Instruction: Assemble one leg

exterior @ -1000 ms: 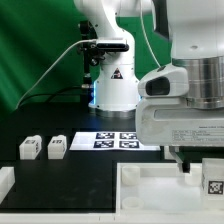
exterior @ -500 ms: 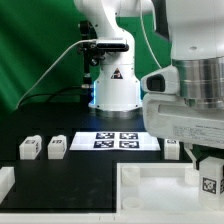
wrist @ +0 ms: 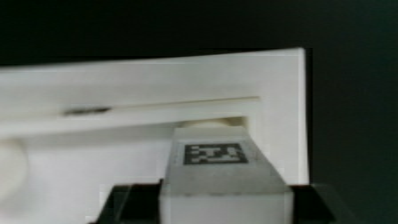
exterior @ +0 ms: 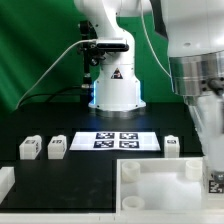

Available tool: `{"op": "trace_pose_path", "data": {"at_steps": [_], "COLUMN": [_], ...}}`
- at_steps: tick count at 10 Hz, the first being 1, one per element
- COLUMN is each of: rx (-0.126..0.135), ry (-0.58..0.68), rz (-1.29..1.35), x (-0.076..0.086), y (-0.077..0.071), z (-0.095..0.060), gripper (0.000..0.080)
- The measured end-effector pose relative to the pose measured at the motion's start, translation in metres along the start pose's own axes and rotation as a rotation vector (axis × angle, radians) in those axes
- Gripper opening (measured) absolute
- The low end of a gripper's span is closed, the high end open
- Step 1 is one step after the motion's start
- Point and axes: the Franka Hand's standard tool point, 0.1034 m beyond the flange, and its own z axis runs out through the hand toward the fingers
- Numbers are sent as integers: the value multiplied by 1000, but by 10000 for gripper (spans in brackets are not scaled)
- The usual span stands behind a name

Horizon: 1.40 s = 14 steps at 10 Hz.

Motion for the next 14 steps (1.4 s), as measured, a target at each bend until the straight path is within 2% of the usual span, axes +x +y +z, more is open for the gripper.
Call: {"op": "trace_pose_path", "data": {"at_steps": [3, 4, 5, 6, 7, 8, 9, 11, 14], "rx": [2, 2, 2, 2, 4, 17, 19, 36, 31], "ry": [14, 14, 14, 14, 14, 12, 4, -8, -6], "rz": [131, 126, 125, 125, 83, -32, -51, -193, -192], "x": [3, 2, 2, 2, 2, 2, 0, -2, -2], "y": [2, 2, 2, 2, 2, 2, 7, 11, 12], "z": [2, 2, 2, 2, 1, -2, -10, -31, -26], "gripper": [293, 376, 512, 512, 620, 640, 640, 648, 649]}}
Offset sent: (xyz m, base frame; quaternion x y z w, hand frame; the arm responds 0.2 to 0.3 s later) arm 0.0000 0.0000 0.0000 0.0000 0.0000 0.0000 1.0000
